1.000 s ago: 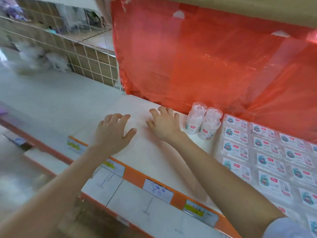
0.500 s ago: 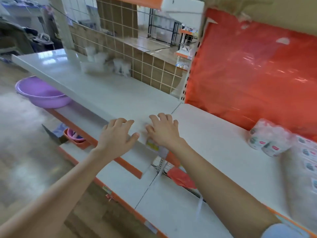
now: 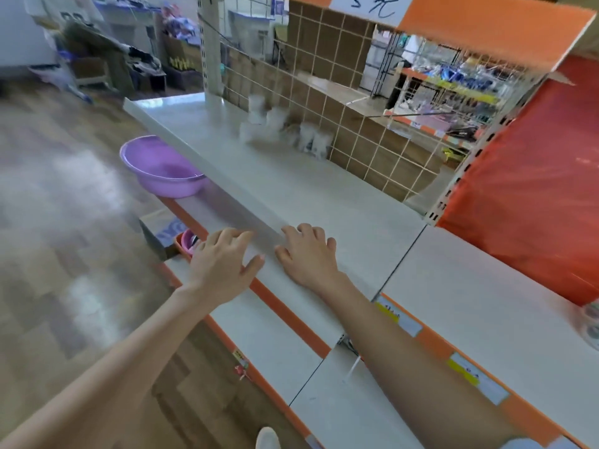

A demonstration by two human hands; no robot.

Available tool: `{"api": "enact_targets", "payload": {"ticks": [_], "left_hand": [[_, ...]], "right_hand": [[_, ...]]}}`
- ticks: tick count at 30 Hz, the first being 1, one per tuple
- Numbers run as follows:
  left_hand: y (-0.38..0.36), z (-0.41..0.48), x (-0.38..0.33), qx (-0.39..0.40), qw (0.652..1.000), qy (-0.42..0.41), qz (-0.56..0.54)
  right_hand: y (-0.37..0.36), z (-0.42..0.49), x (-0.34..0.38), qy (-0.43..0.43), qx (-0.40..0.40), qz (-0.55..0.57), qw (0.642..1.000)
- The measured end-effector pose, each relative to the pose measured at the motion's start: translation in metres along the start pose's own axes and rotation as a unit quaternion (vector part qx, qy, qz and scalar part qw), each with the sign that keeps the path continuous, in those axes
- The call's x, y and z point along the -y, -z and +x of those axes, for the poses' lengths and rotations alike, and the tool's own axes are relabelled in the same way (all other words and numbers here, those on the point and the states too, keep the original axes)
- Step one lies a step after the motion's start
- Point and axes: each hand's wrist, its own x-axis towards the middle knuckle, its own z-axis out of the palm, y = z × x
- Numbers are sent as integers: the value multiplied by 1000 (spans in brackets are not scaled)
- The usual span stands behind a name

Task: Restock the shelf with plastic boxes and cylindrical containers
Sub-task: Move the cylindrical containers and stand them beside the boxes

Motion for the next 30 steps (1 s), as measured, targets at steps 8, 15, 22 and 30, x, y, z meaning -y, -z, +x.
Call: {"api": "enact_targets", "payload": {"ticks": [8,15,22,30], "left_hand": [[-6,56,35,5,1000,27,15],[0,145,45,-15,1000,16,8],[-15,200,43,-16,1000,-6,-5],[-35,246,40,4,999,-42,-22]], "right_hand": [[-10,81,17,40,-20,8,999],[4,164,-1,20,-32,13,999],[7,210,-24,-2,-38,14,999],[-1,233,-55,-69,-30,-3,997]]}}
